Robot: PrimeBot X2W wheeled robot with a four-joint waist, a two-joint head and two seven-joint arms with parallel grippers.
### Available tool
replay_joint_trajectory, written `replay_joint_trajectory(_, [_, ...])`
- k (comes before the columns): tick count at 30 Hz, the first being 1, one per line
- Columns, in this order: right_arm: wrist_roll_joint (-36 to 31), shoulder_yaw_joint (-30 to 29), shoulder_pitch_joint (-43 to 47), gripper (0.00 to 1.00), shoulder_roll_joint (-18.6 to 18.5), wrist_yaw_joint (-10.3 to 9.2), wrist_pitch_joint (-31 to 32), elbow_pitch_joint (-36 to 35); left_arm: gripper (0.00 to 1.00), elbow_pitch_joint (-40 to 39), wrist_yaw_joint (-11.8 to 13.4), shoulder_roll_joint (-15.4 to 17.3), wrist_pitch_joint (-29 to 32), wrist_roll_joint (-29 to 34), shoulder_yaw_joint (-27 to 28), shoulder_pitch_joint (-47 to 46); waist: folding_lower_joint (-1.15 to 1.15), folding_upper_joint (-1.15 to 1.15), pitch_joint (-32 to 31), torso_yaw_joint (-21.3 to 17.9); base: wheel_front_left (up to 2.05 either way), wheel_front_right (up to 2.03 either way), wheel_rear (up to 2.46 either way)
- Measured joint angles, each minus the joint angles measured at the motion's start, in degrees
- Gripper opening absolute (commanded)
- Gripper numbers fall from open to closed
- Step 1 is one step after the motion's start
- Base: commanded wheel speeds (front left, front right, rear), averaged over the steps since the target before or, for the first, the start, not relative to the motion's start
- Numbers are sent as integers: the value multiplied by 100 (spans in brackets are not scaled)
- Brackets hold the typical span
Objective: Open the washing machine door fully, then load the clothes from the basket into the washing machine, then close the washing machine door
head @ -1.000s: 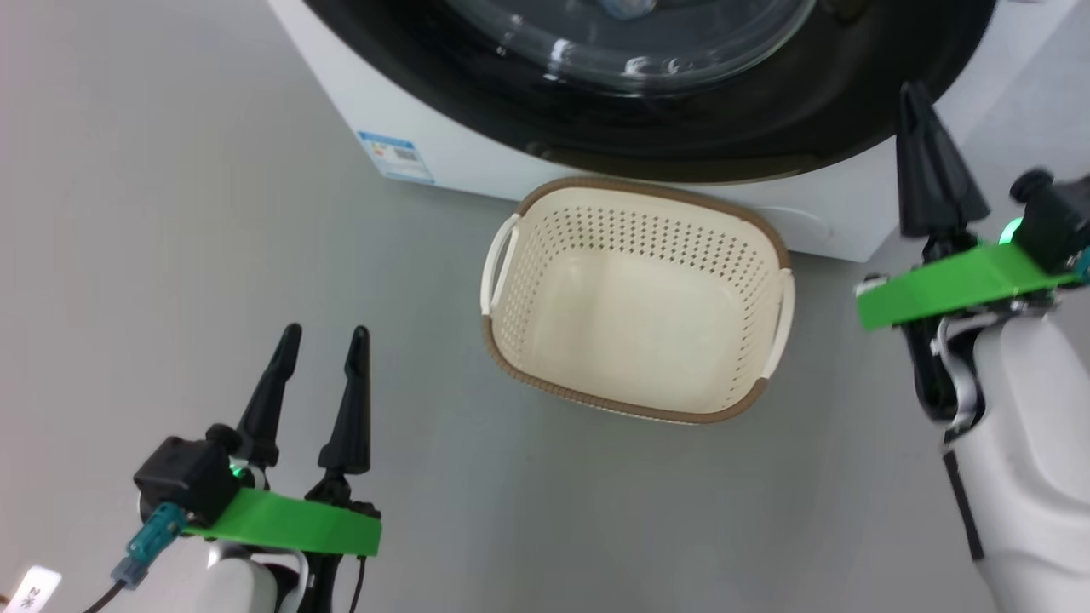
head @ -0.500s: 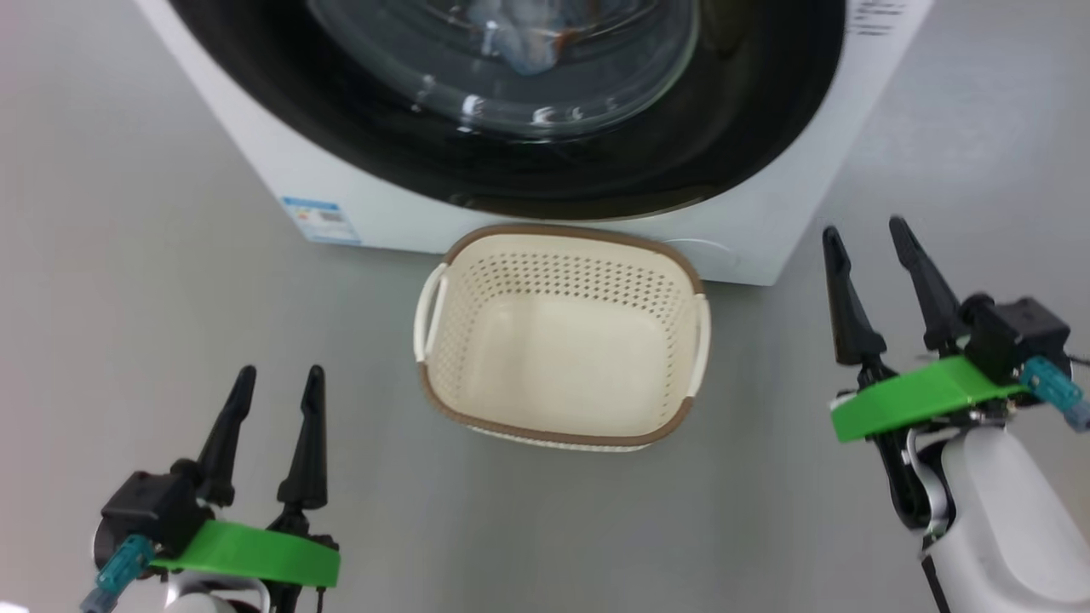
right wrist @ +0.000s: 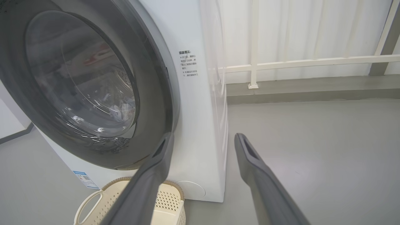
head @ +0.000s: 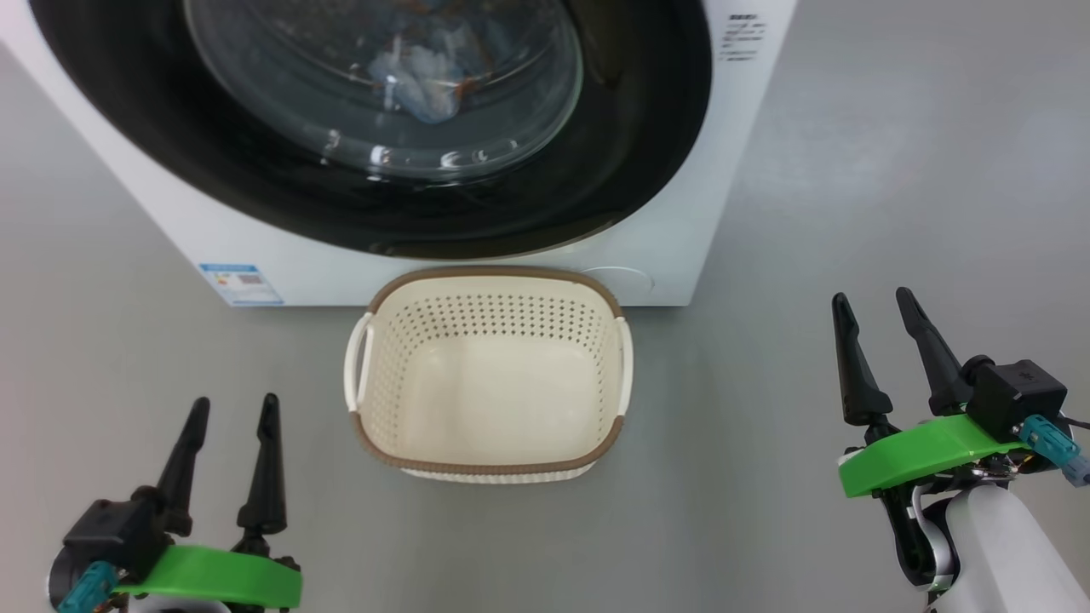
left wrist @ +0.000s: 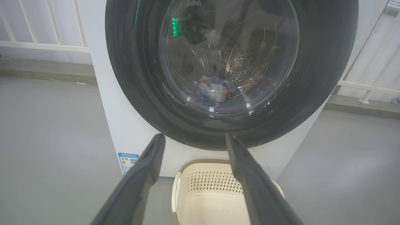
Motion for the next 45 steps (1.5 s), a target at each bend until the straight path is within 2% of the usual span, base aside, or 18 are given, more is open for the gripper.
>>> replay_joint_trajectory(9, [0,-44,215,100,7,0,4,-32,100,3,0,30,0,49,160,189,0,0,-171,-315,0,0,0])
replay_joint_trajectory(20, [0,-73,464,100,4,0,4,-40,100,68,0,44,0,193,248,414,0,0,-442,-492,0,0,0])
replay_joint_trajectory(45, [41,-134,580,100,5,0,4,-69,100,89,0,56,0,229,283,470,0,0,-509,-562,0,0,0])
